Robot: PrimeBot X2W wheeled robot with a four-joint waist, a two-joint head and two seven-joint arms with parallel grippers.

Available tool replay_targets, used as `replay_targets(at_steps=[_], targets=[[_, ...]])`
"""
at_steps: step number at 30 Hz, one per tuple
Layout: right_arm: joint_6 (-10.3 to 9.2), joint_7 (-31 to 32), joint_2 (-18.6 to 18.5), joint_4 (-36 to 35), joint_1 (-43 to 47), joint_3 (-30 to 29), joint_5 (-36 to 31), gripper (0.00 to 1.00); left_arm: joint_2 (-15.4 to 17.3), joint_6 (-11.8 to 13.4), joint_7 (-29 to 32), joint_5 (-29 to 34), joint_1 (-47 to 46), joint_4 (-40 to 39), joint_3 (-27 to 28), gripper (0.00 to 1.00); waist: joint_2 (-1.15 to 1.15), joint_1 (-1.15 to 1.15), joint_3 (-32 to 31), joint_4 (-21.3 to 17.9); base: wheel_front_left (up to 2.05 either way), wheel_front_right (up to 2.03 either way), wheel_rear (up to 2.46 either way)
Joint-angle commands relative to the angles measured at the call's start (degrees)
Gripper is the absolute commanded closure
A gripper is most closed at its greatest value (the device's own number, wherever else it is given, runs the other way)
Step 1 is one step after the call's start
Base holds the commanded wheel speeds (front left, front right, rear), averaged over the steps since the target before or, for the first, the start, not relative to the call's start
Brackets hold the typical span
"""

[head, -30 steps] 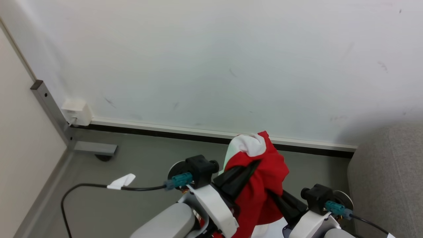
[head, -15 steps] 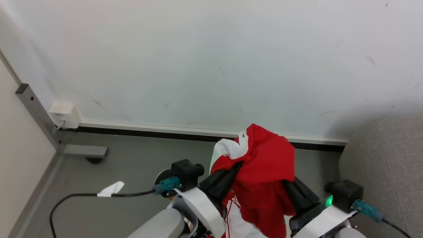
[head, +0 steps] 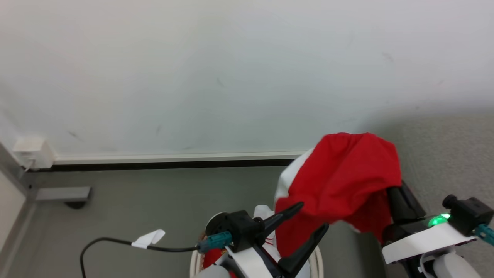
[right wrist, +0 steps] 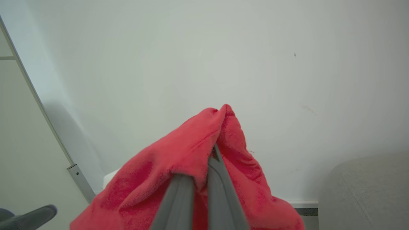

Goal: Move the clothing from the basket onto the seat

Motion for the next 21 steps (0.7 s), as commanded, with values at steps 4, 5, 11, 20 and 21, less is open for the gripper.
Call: replay_targets(at_steps=[4, 5, 11, 20, 21], targets=[[0.16, 0.0, -1.5, -1.8, 1.7, -4.1, -0.7, 1.0, 1.2, -0.1, 0.0, -0.2, 1.0, -0.8, -1.1, 0.0, 0.0, 0.0, -0.1, -5.1, 0.0, 0.0, 0.0], [0.16, 0.0, -1.8, -2.4, 2.0, -4.9, -0.9, 1.0, 1.3, -0.1, 0.0, 0.1, 1.0, -0.7, -1.0, 0.0, 0.0, 0.0, -0.1, -6.1, 0.0, 0.0, 0.0], [0.16, 0.0, -3.7, -5.6, 5.5, -7.8, -2.0, 1.0, 1.3, -0.1, 0.0, 2.9, 1.9, 0.4, 1.5, 0.0, 0.0, 0.0, 0.0, -12.2, 0.0, 0.0, 0.0], [0.16, 0.0, -4.4, -9.8, 10.5, -10.1, -2.7, 1.0, 0.2, -0.1, 0.0, 7.3, 3.7, 2.5, 5.9, 0.0, 0.0, 0.0, 0.4, -19.3, 0.0, 0.0, 0.0], [0.16, 0.0, -4.3, -10.2, 11.0, -10.3, -2.8, 1.0, 0.0, -0.1, 0.0, 7.8, 3.9, 2.6, 6.2, 0.0, 0.0, 0.0, 0.4, -19.9, 0.0, 0.0, 0.0]])
